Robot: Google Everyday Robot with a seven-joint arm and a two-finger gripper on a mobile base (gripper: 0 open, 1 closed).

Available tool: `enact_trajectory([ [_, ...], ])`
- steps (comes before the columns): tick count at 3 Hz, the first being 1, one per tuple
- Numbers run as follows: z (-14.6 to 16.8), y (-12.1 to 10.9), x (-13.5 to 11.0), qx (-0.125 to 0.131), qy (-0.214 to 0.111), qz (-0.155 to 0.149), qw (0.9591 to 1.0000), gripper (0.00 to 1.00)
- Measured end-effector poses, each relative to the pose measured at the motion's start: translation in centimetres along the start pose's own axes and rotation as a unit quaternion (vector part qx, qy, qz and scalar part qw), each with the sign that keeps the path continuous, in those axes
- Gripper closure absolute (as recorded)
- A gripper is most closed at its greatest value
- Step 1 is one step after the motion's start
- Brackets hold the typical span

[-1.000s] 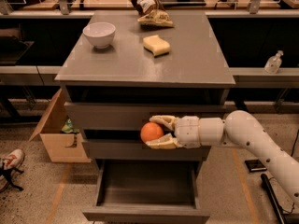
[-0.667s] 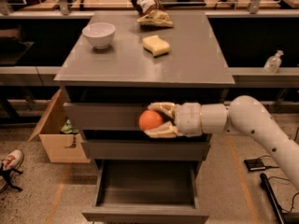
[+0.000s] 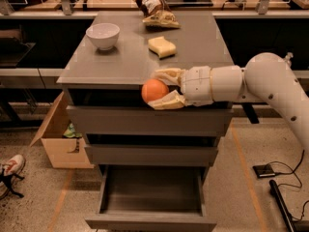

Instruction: Pick orange from bottom drawer and place on counter

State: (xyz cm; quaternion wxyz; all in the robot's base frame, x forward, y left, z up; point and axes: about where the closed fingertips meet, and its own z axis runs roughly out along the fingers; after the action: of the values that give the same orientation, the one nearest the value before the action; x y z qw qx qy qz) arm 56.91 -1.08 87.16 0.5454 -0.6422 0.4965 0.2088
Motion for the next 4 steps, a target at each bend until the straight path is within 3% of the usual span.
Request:
enact_trajectory([
  [2, 0.4, -0.7, -0.4, -0.004, -0.008, -0.006, 0.9999, 1.00],
  [4, 1.0, -5.7, -1.1, 0.000, 0.000, -0.008, 1.0000, 1.00],
])
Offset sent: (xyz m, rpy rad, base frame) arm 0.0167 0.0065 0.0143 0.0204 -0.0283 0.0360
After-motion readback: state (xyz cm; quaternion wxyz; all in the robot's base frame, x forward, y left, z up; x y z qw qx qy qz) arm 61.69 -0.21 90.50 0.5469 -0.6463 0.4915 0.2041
